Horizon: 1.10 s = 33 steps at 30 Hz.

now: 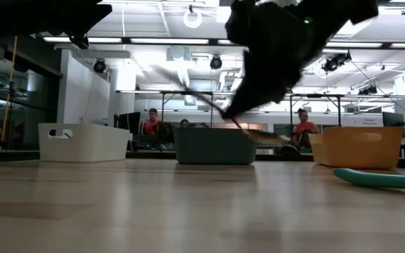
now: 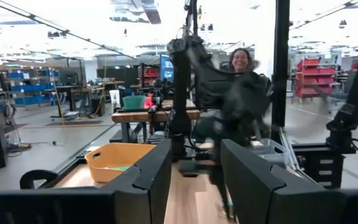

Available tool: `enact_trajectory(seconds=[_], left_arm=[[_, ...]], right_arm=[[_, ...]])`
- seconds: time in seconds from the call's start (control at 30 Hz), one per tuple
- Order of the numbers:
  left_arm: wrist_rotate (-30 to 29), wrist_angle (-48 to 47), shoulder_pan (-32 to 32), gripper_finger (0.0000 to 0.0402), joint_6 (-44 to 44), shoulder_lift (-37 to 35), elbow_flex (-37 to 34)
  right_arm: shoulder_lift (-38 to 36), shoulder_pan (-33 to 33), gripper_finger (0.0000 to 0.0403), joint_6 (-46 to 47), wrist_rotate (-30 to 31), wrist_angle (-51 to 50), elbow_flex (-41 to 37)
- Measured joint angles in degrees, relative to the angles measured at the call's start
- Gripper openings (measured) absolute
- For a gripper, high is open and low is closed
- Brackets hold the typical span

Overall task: Sort silverware by color (type)
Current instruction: Put the gold spoon into the white bin

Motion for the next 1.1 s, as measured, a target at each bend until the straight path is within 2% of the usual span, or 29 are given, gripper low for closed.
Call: enact_trajectory(seconds=[0.1, 0.17, 0.27, 0.33, 0.47, 0.73, 0.83, 0.97, 1.1], left_arm=[[-1.0, 0.1, 0.1, 0.0131, 0.6, 0.2, 0.0], [-3.7, 0.1, 0.1, 0.0131, 0.6, 0.3, 0.0], [-7.1, 0.4, 0.4, 0.0132, 0.7, 0.7, 0.0], [-7.2, 0.0, 0.8, 0.0134, -0.4, 1.1, 0.0], [-5.9, -0.1, 1.5, 0.0152, -3.5, 2.8, 0.0], [-5.4, 1.3, 4.0, 0.0214, -9.1, 7.9, 0.0], [-4.2, 3.4, 4.9, 0.0234, -10.5, 10.4, 0.0], [-3.4, 7.7, 5.4, 0.0249, -11.8, 16.0, 0.5], [-3.3, 12.9, 5.3, 0.0250, -8.3, 23.7, 2.9]], right_arm=[[-4.5, -3.0, 0.0003, -3.6, 1.7, 15.4, -7.0], [-6.5, -4.9, 0.0003, -6.5, 2.6, 24.1, -10.3], [-7.4, -7.5, 0.0003, -12.3, 4.4, 34.6, -13.9], [-7.3, -9.4, 0.0003, -15.7, 3.9, 39.7, -15.5], [-7.0, -12.9, 0.0003, -18.2, -0.1, 44.2, -17.1], [-6.4, -14.5, 0.0003, -26.4, -0.7, 54.0, -17.3], [-6.4, -14.7, 0.0003, -26.6, -2.2, 56.3, -17.2], [-6.4, -14.6, 0.0003, -26.4, -2.4, 55.4, -17.2], [-6.4, -14.6, 0.0003, -25.3, -3.6, 55.1, -17.2]])
